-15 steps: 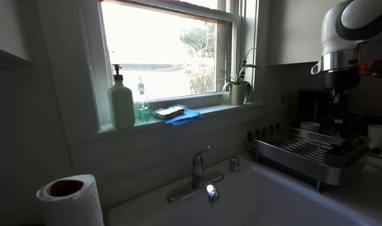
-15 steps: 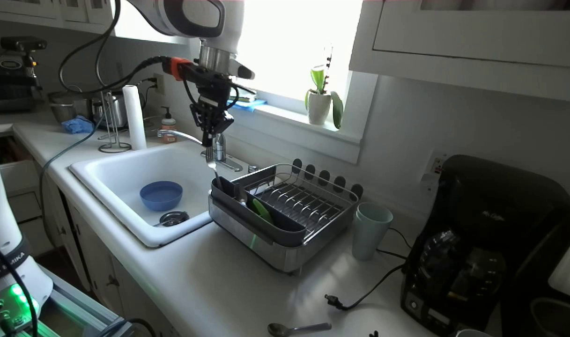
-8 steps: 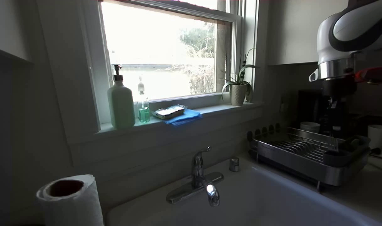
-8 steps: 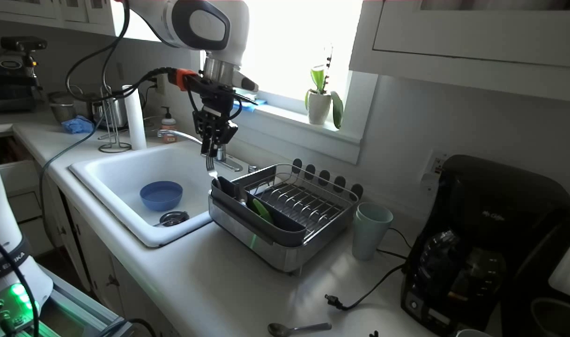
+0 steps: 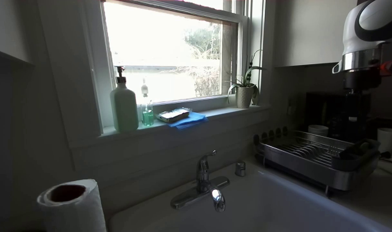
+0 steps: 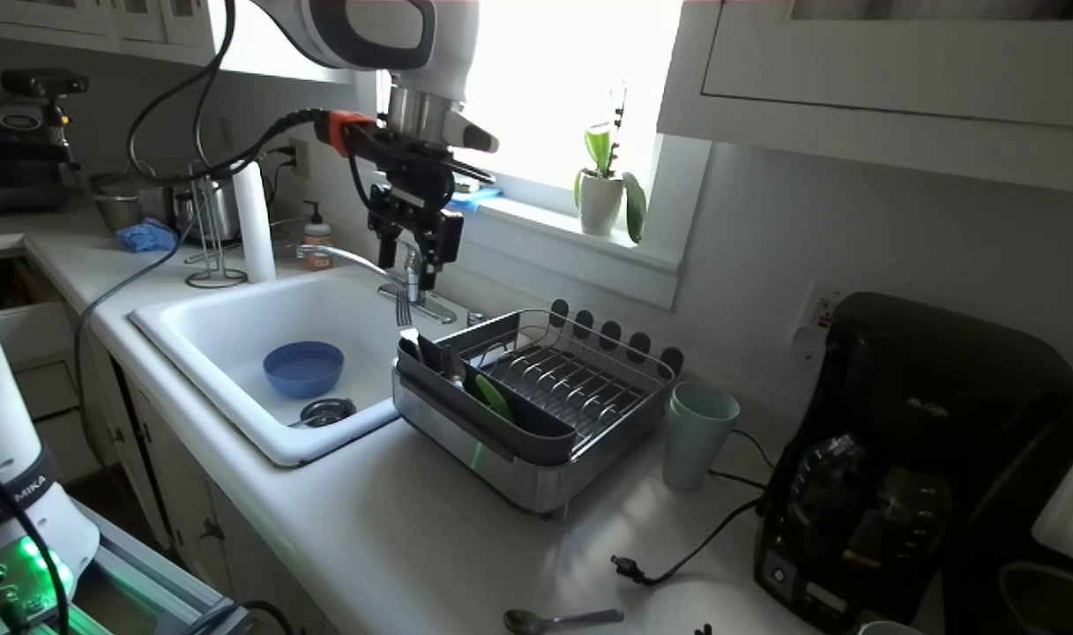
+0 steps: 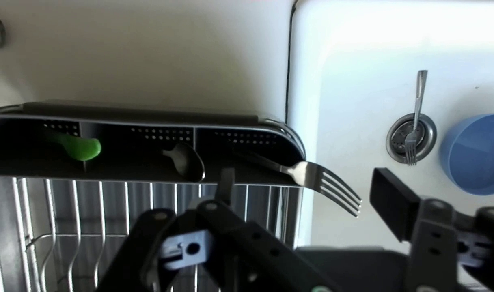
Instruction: Swap the places of the spoon and the fork
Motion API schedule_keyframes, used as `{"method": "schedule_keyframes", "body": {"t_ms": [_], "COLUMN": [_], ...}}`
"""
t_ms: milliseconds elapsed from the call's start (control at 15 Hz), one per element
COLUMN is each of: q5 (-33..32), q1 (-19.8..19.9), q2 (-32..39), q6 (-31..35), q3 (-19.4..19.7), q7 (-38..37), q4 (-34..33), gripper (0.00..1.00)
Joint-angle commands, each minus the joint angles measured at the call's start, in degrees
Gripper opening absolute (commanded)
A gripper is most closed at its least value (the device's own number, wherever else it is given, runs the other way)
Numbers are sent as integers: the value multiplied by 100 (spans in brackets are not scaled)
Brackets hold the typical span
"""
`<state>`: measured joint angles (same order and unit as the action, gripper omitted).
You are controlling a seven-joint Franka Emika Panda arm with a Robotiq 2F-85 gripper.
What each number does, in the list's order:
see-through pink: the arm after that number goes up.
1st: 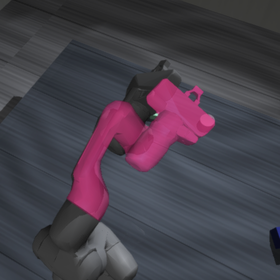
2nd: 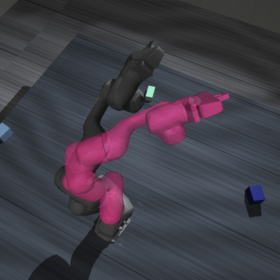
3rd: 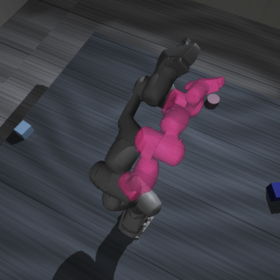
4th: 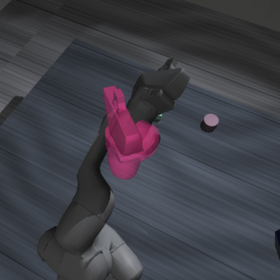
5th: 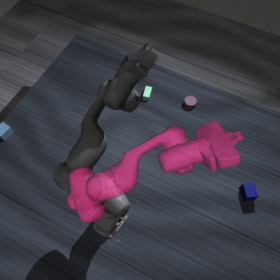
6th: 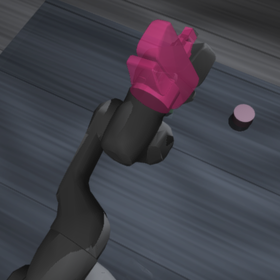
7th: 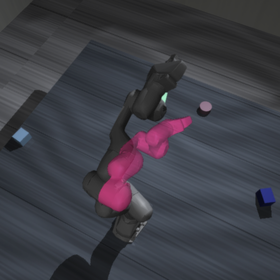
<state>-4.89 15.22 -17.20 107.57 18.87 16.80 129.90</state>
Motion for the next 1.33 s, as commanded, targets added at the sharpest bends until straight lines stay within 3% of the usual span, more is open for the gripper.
{"method": "schedule_keyframes", "body": {"t_ms": [0,533,1267], "q5": [-252,-751,-668], "q1": [189,563,750], "q2": [-274,-1220,-2424], "q6": [248,329,124], "q3": [99,260,324], "q7": [0,25,-306], "q4": [240,534,427], "gripper": [100,100,100]}}
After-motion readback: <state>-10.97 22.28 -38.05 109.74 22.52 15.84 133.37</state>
